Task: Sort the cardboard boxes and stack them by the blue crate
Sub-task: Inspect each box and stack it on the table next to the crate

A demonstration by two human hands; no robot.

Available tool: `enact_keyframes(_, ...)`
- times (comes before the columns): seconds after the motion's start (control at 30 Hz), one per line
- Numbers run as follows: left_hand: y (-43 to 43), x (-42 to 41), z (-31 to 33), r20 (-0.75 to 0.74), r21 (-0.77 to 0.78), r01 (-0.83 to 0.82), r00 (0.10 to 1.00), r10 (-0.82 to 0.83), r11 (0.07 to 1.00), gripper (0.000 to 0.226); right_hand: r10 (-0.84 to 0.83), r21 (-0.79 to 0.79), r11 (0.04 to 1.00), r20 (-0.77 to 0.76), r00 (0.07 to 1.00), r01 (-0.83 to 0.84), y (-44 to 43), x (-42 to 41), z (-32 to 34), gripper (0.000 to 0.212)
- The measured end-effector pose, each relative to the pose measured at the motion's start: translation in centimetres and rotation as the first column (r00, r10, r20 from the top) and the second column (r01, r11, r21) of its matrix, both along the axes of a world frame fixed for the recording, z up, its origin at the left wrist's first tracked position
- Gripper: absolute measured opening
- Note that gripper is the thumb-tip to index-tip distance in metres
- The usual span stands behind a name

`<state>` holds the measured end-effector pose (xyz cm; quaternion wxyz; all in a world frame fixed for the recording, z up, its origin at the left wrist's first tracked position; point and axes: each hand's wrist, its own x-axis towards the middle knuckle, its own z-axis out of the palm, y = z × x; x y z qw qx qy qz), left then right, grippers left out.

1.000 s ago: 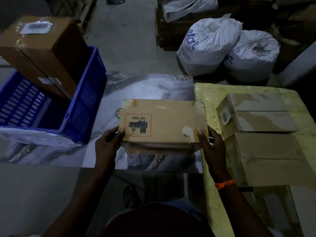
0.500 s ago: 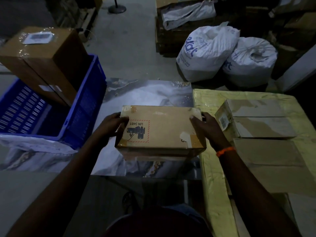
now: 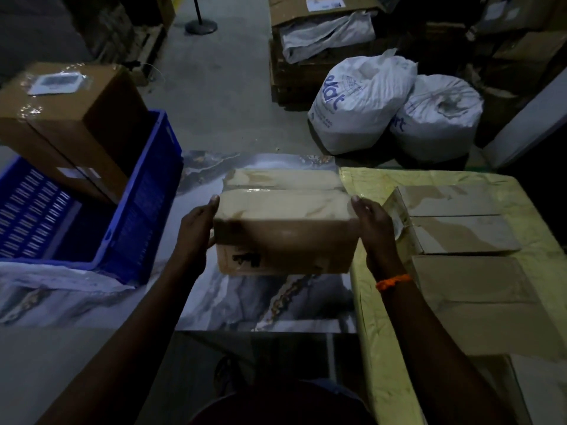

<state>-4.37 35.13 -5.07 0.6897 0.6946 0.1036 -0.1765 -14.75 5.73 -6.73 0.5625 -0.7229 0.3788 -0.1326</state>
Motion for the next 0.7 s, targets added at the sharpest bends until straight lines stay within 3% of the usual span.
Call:
enact_keyframes(0.17,1.7,-4.0,-3.4,-0.055,0.065,-0.023,0.998,0.026,0.998,0.027,-0.009,-0.016,1.000,-0.042,0.999,0.008,2.7,-5.2,-3.3,0.040)
enact_keyframes(0.4,5.6,-8.3,-7.5,-0.172,0.184,-0.010,0.984,0.042,0.983,0.041,-0.028,-0.074,0.997,-0.137,0.990,0.018,3.6,-10.0,-5.7,0.042)
enact_keyframes(0.53,5.8,-6.1,-8.2,-0.067,0.306,0.117,0.993,-0.101,0.945,0.049,0.094,-0.068,0.991,-0.217,0.972,-0.111,1.8,-6.8,-6.8,0.053)
enact_keyframes(0.7,2.0,0.3,-7.3,0.032,0.355,0.108,0.991,-0.128,0.929,0.045,0.156,-0.010,0.987,-0.195,0.968,-0.161,0.1,0.2,-7.1,0.053)
